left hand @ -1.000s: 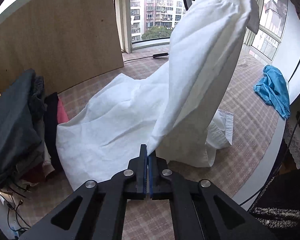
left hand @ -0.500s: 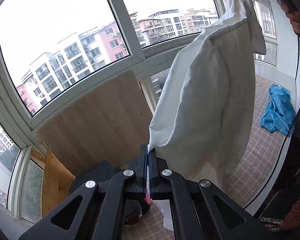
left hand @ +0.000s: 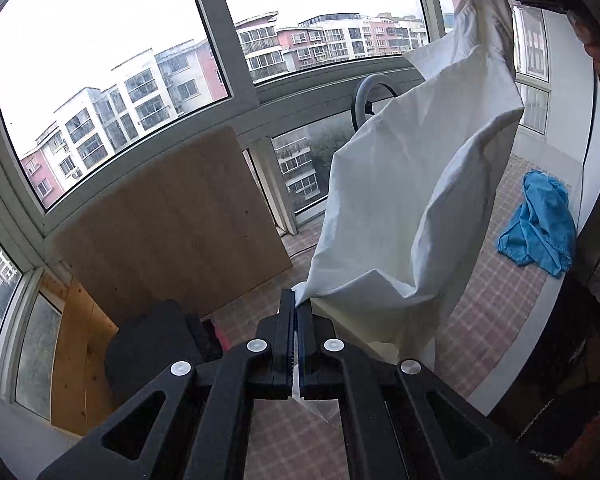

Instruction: Fold clothes

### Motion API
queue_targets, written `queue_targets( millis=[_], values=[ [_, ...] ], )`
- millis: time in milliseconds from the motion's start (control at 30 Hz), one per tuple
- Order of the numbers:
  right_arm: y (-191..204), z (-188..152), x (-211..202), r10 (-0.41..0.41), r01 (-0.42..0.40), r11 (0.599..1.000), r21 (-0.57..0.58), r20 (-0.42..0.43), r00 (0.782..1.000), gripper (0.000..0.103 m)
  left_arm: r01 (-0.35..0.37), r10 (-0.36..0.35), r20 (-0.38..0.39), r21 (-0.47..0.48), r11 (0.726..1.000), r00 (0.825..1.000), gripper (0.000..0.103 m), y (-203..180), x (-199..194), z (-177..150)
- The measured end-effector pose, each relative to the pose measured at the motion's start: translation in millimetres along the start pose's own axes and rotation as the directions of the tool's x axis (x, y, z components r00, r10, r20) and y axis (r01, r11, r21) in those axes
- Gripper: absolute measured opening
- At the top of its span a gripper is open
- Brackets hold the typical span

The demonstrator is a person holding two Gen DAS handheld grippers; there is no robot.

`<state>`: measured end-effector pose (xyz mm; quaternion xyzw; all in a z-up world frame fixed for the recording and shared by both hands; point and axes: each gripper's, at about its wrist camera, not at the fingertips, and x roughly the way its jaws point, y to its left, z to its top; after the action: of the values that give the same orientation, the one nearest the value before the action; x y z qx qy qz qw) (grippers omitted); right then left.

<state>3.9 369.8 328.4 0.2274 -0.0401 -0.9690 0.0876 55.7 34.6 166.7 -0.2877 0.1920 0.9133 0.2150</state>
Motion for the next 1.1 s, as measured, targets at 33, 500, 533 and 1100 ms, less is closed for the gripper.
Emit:
queue_targets(
  millis=[33,500,533,1100],
  values=[
    [-3.7,4.8,-20.9,-0.005,0.004,1.0,0.009,0.05,0.999,0.002,-0.038,0.038,0.054,0.0,0.999,0.998,0.0,-2.6,-19.4,3.2],
    [-16.9,10.9,-160.5,-0.053,0.054,0.998,-0.021,0.081,0.995,0.002,-0.138,0.132,0.071,0.09,0.986,0.989,0.001,-50.5,-110.1,13.4],
    [-16.6,13.5,-173.9,-0.054,0.057,0.998,-0.028,0.089,0.995,0.002,-0.129,0.122,0.075,0.105,0.986,0.99,0.001,-52.5,-118.1,15.4],
    [-43.7,34.6,55.5,-0.367,0.356,0.923,-0.146,-0.051,0.929,0.002,-0.056,0.111,-0.14,0.346,0.936,0.984,0.002,-19.6,37.9,35.5]
  ],
)
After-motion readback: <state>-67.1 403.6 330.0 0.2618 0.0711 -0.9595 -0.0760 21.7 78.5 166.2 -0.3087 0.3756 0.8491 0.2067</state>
